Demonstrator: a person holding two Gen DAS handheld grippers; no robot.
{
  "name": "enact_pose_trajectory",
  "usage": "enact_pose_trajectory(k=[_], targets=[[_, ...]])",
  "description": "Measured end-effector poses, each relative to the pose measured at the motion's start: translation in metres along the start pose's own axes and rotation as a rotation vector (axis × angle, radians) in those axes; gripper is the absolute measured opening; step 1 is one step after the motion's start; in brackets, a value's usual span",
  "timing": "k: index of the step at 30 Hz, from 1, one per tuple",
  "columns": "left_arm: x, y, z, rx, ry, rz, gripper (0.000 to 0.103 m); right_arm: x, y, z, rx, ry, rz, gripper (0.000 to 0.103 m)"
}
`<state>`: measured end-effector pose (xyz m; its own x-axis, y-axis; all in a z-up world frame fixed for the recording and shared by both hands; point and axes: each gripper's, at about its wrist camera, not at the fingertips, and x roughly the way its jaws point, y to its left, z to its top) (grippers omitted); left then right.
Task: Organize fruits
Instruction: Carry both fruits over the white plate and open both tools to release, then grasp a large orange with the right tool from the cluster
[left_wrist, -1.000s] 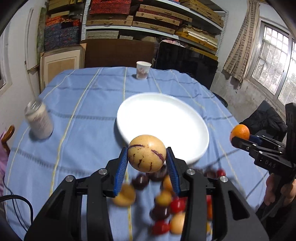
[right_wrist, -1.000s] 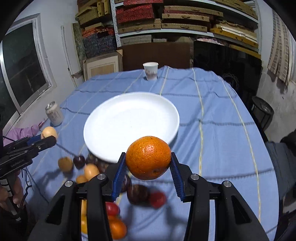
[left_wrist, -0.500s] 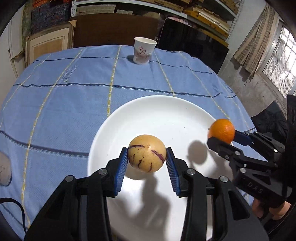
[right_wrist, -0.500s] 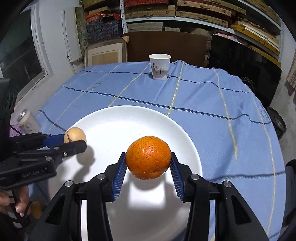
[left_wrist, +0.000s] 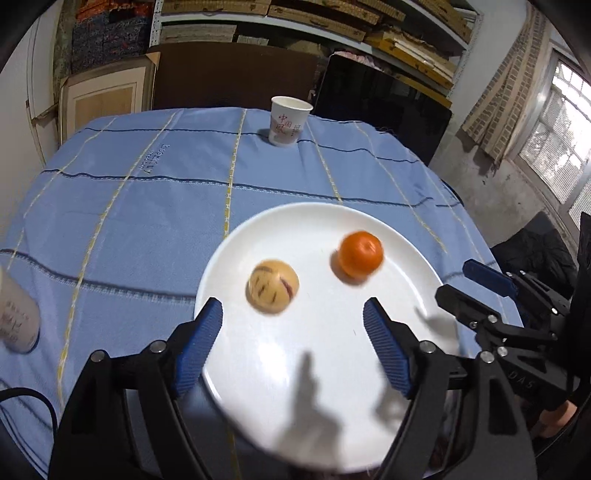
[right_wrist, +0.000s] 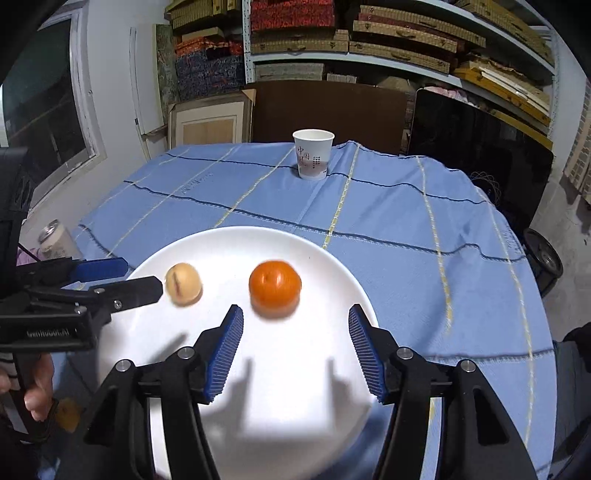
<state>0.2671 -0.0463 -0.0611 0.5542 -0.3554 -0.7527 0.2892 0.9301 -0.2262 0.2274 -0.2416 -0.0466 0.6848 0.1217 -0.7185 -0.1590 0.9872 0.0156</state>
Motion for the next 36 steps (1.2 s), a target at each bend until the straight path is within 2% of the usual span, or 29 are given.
enact_pose_trajectory(k=[7, 9, 10, 12, 13, 17, 20, 25, 29, 36], targets=[[-0.076, -0.019, -0.081, 0.092, -0.049, -0.01, 0.093, -0.087, 0.018, -0.08, 0.024, -0.03, 0.055, 0.073], [-0.093, -0.021, -0.107, 0.109, -0.067, 0.0, 0.097, -0.098, 0.022, -0.092, 0.02, -0.037, 0.058, 0.076], [-0.1, -0.021, -0.121, 0.116, -0.07, 0.006, 0.097, -0.11, 0.028, -0.109, 0.014, -0.042, 0.062, 0.077], [-0.109, -0.02, -0.149, 0.123, -0.06, 0.015, 0.098, -0.125, 0.039, -0.146, -0.001, -0.027, 0.069, 0.081], [-0.109, -0.018, -0.159, 0.122, -0.053, 0.018, 0.098, -0.125, 0.039, -0.146, -0.001, -0.027, 0.069, 0.082], [-0.099, -0.004, -0.192, 0.068, -0.011, 0.015, 0.098, -0.13, 0.055, -0.184, -0.035, 0.004, 0.062, 0.082], [-0.091, -0.004, -0.203, 0.073, 0.035, 0.02, 0.098, -0.126, 0.06, -0.195, -0.024, 0.03, 0.066, 0.082], [-0.101, -0.011, -0.207, 0.109, 0.005, 0.046, 0.098, -0.12, 0.066, -0.194, -0.008, 0.051, 0.081, 0.082], [-0.102, -0.006, -0.208, 0.097, 0.015, 0.053, 0.098, -0.111, 0.068, -0.193, 0.0, 0.068, 0.072, 0.082], [-0.099, -0.007, -0.208, 0.095, 0.025, 0.053, 0.098, -0.099, 0.069, -0.192, 0.027, 0.086, 0.103, 0.081]])
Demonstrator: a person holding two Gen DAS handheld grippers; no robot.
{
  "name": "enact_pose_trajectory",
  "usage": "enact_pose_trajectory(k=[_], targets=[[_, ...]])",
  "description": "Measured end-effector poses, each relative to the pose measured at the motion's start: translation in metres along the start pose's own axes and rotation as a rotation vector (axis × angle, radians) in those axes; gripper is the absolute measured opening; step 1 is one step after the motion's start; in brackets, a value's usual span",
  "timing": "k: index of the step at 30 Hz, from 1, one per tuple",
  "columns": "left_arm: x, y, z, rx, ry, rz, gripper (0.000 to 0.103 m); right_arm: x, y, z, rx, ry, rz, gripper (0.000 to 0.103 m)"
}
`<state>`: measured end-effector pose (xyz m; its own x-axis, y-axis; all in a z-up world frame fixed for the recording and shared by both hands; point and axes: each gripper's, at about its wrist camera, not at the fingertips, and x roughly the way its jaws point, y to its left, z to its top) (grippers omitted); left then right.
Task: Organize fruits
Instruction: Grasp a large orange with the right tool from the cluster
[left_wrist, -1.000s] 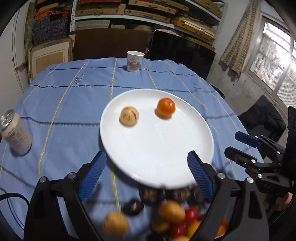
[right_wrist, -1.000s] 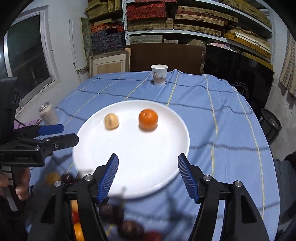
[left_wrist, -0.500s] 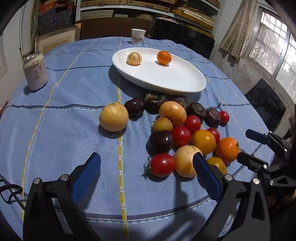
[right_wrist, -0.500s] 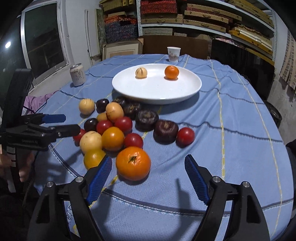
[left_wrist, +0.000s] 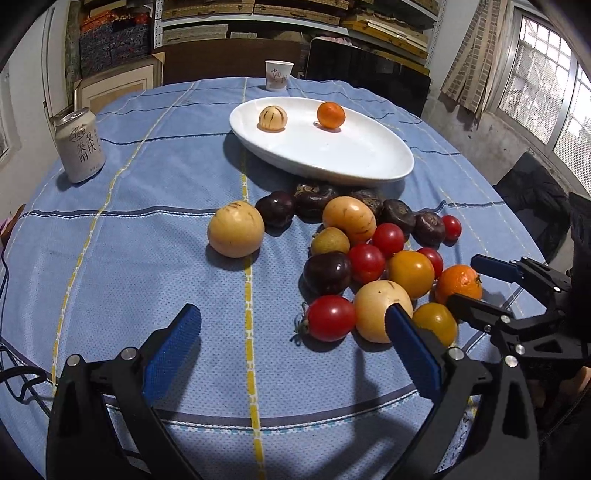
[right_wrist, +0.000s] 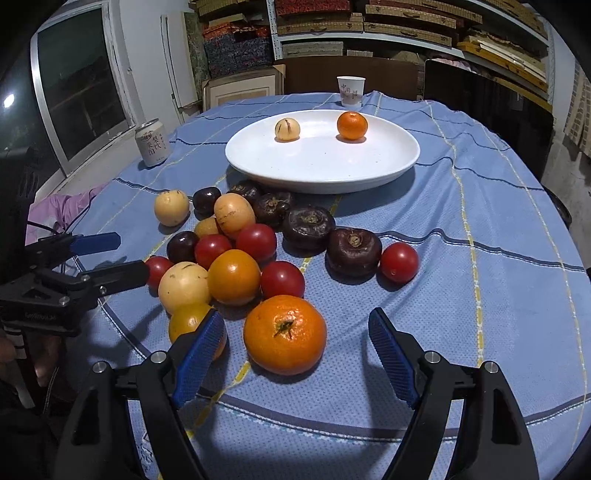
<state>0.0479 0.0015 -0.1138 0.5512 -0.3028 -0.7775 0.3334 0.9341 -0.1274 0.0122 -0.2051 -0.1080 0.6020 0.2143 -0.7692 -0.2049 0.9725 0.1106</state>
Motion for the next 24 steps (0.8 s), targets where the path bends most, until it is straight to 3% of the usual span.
enact_pose_trajectory(k=[1, 2, 4, 14, 21, 22, 24], targets=[[0.001, -0.002, -0.001, 0.008, 0.004, 0.0, 0.098, 0.002, -0.001, 0.0, 0.013, 0.003, 0.01, 0.073], [0.001, -0.004, -0.002, 0.015, 0.006, 0.001, 0.098, 0.005, -0.003, -0.001, 0.03, 0.011, 0.032, 0.045], [0.0, -0.007, -0.003, 0.029, 0.009, 0.002, 0.098, 0.008, -0.002, -0.003, 0.034, 0.022, 0.06, 0.046], [-0.009, -0.041, -0.009, 0.141, -0.011, -0.062, 0.098, -0.032, -0.001, -0.008, -0.009, -0.128, -0.086, 0.045], [-0.012, -0.071, -0.013, 0.221, -0.018, -0.147, 0.097, -0.042, -0.016, -0.013, 0.015, -0.129, -0.127, 0.046], [-0.011, -0.073, -0.013, 0.222, -0.012, -0.168, 0.097, -0.043, -0.016, -0.015, 0.013, -0.128, -0.127, 0.046], [-0.008, -0.077, -0.013, 0.225, 0.002, -0.211, 0.084, -0.045, -0.016, -0.018, 0.007, -0.126, -0.13, 0.046]])
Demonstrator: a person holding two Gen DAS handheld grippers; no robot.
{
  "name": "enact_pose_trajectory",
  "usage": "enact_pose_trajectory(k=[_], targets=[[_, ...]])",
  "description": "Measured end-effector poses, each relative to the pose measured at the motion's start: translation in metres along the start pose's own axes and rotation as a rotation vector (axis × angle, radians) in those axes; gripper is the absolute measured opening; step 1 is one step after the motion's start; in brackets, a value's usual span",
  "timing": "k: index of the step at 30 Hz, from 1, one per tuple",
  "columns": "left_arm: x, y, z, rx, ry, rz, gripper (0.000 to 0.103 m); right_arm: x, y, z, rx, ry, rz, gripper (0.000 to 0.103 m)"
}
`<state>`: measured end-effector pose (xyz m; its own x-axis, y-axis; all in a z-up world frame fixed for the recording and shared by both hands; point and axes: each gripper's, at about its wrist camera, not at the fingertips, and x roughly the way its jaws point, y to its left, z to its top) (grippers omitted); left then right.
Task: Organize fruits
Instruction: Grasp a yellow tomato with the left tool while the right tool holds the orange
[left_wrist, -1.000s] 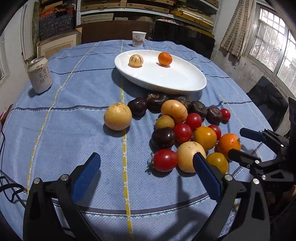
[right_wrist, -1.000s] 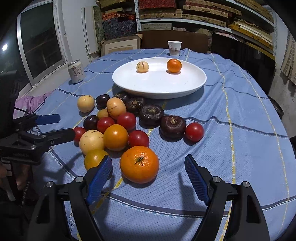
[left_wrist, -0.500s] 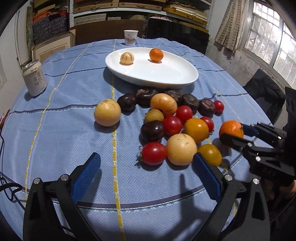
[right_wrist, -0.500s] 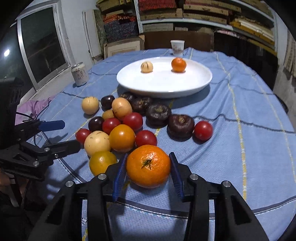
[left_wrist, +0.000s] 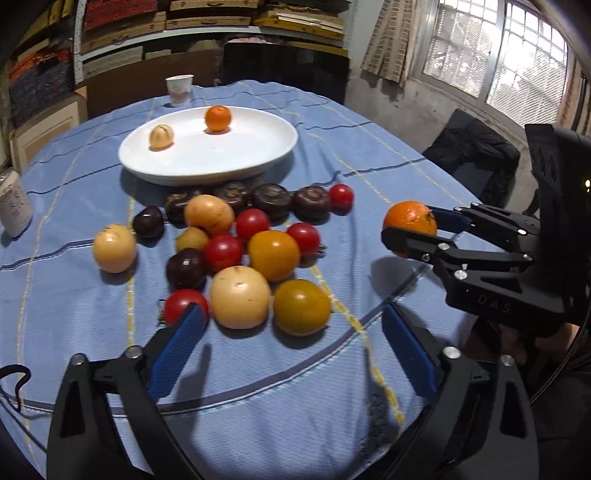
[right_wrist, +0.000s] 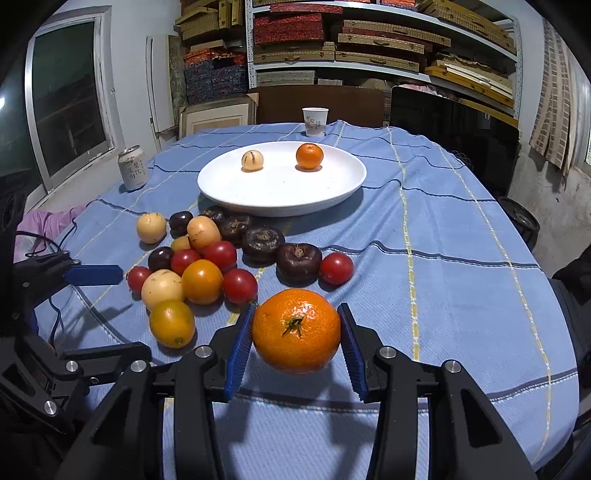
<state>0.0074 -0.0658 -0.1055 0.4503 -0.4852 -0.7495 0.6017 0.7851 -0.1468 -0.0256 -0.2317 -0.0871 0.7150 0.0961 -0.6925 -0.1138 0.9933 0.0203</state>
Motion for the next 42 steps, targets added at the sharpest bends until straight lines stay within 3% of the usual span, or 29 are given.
enact_pose_trajectory(k=[2, 5, 10, 20, 28, 32, 37, 42], targets=[[0.005, -0.003, 0.001, -0.002, 0.015, -0.024, 0.079, -0.004, -0.002, -0.004, -0.001, -0.001, -0.005, 0.046], [0.006, -0.007, 0.002, 0.005, -0.004, -0.049, 0.079, -0.008, -0.007, -0.007, 0.011, -0.001, -0.019, 0.046], [0.009, -0.018, 0.002, 0.032, 0.014, -0.073, 0.063, -0.01, -0.018, -0.012, 0.046, 0.007, -0.026, 0.046], [0.032, -0.023, 0.012, 0.04, 0.043, -0.059, 0.063, -0.009, -0.02, -0.013, 0.049, 0.011, -0.022, 0.046], [0.06, -0.035, 0.025, 0.051, 0.074, -0.102, 0.063, -0.011, -0.03, -0.015, 0.06, 0.006, -0.064, 0.046], [0.063, -0.042, 0.03, 0.077, 0.044, -0.078, 0.062, -0.011, -0.037, -0.017, 0.073, 0.008, -0.073, 0.046], [0.064, -0.043, 0.034, 0.082, 0.025, -0.07, 0.037, -0.006, -0.042, -0.02, 0.092, 0.022, -0.071, 0.046], [0.058, -0.038, 0.029, 0.064, 0.017, -0.08, 0.037, -0.006, -0.041, -0.019, 0.085, 0.019, -0.074, 0.046]])
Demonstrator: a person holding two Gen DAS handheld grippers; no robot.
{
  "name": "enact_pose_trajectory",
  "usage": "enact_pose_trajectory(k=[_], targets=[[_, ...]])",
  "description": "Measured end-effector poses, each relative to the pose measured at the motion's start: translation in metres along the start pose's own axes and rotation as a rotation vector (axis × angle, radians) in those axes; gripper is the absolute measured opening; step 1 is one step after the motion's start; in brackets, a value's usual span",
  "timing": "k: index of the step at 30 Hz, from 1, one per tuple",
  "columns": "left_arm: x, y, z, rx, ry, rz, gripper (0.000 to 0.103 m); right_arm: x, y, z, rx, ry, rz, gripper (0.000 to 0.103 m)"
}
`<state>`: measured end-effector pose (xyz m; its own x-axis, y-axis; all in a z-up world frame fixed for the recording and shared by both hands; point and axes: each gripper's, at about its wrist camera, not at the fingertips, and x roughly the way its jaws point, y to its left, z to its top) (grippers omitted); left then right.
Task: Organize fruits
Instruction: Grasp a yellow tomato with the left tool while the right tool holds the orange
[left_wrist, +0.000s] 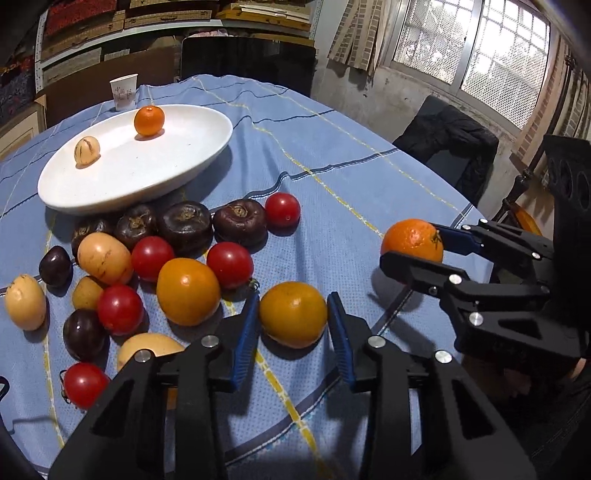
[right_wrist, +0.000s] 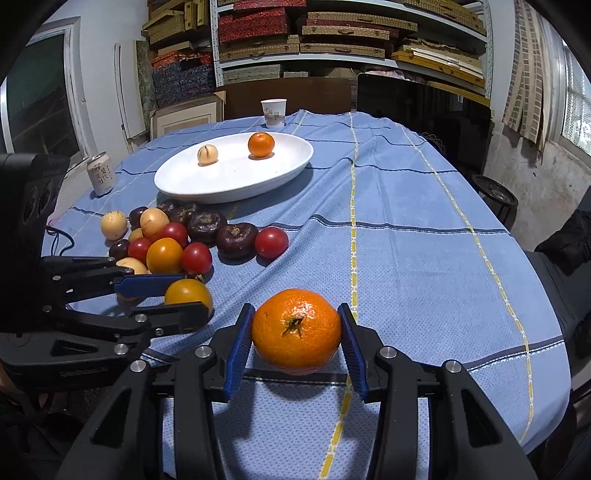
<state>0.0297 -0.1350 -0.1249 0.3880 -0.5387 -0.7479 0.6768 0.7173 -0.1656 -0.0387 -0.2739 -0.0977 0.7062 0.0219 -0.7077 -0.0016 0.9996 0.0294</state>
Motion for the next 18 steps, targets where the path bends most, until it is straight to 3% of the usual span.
enact_pose_trajectory(k=[9, 18], targets=[[0.001, 0.002, -0.009, 0.012, 0.034, 0.046, 0.038, 0.0, 0.002, 0.001, -0.001, -0.001, -0.004, 0.046], [-0.016, 0.005, -0.012, -0.011, -0.011, 0.028, 0.037, -0.004, 0.003, 0.003, -0.002, -0.01, -0.01, 0.046]])
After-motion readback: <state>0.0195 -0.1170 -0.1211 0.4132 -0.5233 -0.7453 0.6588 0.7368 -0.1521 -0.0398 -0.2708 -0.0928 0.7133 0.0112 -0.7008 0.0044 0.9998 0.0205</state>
